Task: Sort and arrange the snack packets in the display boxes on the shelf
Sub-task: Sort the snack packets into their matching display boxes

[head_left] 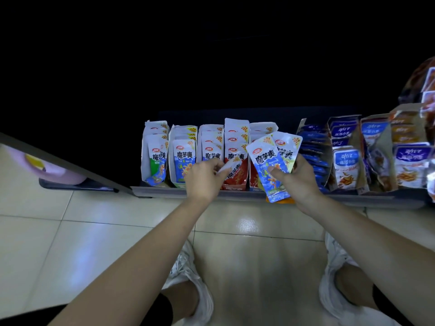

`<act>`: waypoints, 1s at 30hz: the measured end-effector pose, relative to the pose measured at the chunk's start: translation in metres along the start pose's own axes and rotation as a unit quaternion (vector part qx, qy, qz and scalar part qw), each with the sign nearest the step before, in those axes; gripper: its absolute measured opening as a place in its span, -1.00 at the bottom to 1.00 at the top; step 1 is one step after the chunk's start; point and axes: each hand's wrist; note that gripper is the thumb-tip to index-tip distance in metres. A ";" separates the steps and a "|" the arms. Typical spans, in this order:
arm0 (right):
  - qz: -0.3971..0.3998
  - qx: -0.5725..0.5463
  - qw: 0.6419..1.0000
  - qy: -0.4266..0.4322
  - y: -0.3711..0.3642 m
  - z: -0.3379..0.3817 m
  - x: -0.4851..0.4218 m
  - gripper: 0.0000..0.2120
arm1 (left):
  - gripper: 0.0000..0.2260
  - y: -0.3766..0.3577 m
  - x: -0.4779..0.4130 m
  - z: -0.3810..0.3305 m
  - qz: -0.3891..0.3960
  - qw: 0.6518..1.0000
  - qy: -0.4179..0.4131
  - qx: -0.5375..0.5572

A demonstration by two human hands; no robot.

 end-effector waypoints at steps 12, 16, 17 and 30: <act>-0.034 -0.015 0.996 0.075 0.004 0.029 -0.007 -0.63 | -0.53 -0.016 0.019 0.002 0.139 0.975 -0.077 0.154; 0.019 -0.014 0.997 0.076 -0.001 0.054 -0.007 -0.69 | -0.75 0.007 -0.010 0.011 0.251 0.903 0.139 0.321; 0.040 -0.010 0.996 0.079 -0.006 0.059 -0.005 -0.72 | -0.75 0.010 -0.019 0.016 0.255 0.898 0.156 0.322; 0.128 -0.027 0.991 0.037 -0.076 0.046 0.020 -0.67 | -0.71 0.019 -0.014 -0.008 0.241 0.828 0.201 0.465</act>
Point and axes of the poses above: each hand's wrist, its own x-axis away from the middle knuckle, its own y-axis out of the back of the hand, z = x × y, and after that the axes turned 12 degrees about -z, right-handed
